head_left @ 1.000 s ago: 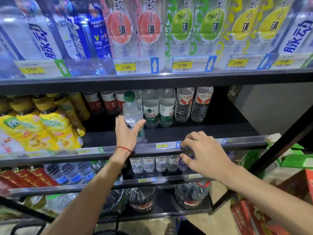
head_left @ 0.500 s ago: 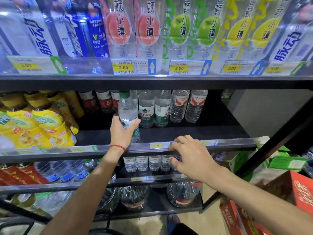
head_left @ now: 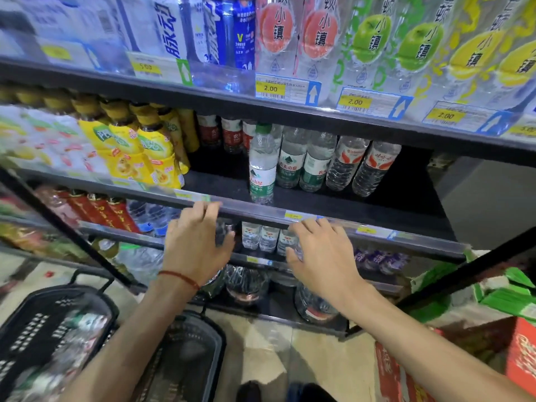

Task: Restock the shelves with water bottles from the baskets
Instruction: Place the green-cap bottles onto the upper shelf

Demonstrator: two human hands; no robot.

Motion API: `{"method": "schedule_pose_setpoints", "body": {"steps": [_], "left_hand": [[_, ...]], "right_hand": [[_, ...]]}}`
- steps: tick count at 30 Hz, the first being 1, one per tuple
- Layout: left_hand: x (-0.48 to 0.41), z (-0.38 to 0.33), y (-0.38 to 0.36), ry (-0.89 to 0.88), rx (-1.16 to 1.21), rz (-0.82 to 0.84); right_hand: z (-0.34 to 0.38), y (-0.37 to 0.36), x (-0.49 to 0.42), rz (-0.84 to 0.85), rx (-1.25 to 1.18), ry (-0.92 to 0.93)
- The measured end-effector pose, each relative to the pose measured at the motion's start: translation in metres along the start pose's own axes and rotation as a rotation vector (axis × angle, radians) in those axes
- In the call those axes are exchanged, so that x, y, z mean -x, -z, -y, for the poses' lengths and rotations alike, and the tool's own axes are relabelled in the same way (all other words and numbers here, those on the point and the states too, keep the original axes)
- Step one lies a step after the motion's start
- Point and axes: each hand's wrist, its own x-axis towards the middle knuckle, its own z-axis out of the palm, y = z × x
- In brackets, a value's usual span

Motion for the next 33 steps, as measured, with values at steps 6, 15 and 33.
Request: {"method": "schedule_pose_setpoints", "body": {"steps": [6, 15, 33], "left_hand": [[0.102, 0.000, 0.016, 0.039, -0.211, 0.057], [0.293, -0.019, 0.032, 0.385, -0.275, 0.203], [0.549, 0.142, 0.113, 0.697, -0.164, 0.158]], "right_hand": [[0.026, -0.014, 0.032, 0.010, -0.030, 0.208], [0.071, -0.046, 0.124, 0.152, -0.115, 0.559], [0.348, -0.067, 0.287, 0.182, -0.131, 0.916]]}}
